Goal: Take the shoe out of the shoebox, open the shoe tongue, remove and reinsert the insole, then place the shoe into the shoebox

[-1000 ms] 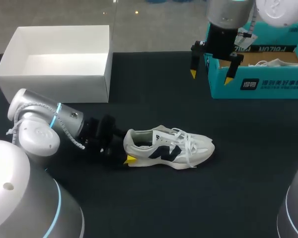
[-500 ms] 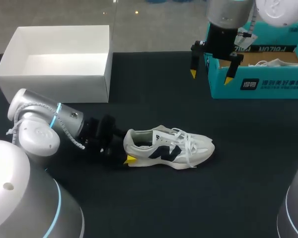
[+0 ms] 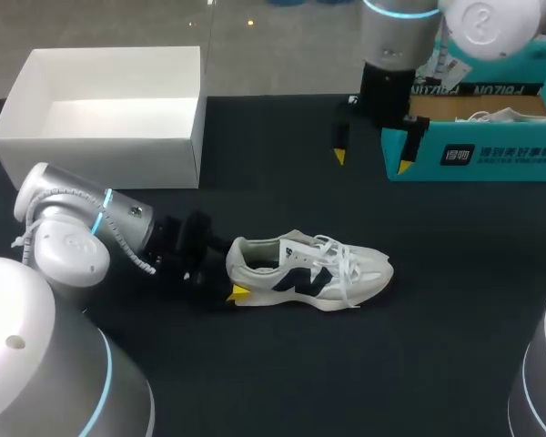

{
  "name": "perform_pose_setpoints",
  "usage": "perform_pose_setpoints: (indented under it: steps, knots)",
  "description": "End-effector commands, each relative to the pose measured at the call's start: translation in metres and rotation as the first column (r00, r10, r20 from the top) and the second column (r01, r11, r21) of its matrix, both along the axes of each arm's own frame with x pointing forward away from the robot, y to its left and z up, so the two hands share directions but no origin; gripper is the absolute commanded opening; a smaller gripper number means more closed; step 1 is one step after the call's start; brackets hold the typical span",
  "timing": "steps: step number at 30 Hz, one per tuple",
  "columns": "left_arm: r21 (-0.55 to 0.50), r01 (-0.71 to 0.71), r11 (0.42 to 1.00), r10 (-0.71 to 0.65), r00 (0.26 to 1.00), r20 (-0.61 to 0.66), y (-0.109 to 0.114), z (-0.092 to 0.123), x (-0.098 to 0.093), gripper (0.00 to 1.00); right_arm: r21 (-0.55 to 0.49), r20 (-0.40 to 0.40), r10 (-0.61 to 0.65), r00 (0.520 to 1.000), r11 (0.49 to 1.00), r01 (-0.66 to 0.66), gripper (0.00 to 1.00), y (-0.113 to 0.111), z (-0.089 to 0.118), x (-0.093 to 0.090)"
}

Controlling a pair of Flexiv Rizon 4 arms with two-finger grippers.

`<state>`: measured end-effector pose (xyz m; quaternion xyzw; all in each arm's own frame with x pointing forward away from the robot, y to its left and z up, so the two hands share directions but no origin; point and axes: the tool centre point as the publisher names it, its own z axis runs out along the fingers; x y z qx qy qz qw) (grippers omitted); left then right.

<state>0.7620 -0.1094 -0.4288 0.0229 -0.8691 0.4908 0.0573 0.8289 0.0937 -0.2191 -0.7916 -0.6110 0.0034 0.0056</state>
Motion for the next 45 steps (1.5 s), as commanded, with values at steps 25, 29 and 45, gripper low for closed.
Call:
perform_pose_setpoints:
  steps: [25,29,45]
  knots:
    - [0.004,-0.001,1.000,0.001,1.000,-0.001,0.001,-0.003,-0.003,0.00,-0.060,0.038,0.103,0.994,0.993,-0.101,1.00,0.122,-0.024,-0.081]
    - [0.004,-0.001,1.000,0.001,1.000,-0.001,0.001,-0.003,-0.003,0.00,-0.028,0.013,0.081,0.997,0.996,-0.081,1.00,0.130,-0.040,-0.095]
    - [0.004,-0.001,1.000,0.001,1.000,-0.001,0.001,-0.003,-0.003,0.00,-0.028,0.013,0.081,0.997,0.996,-0.081,1.00,0.130,-0.040,-0.095]
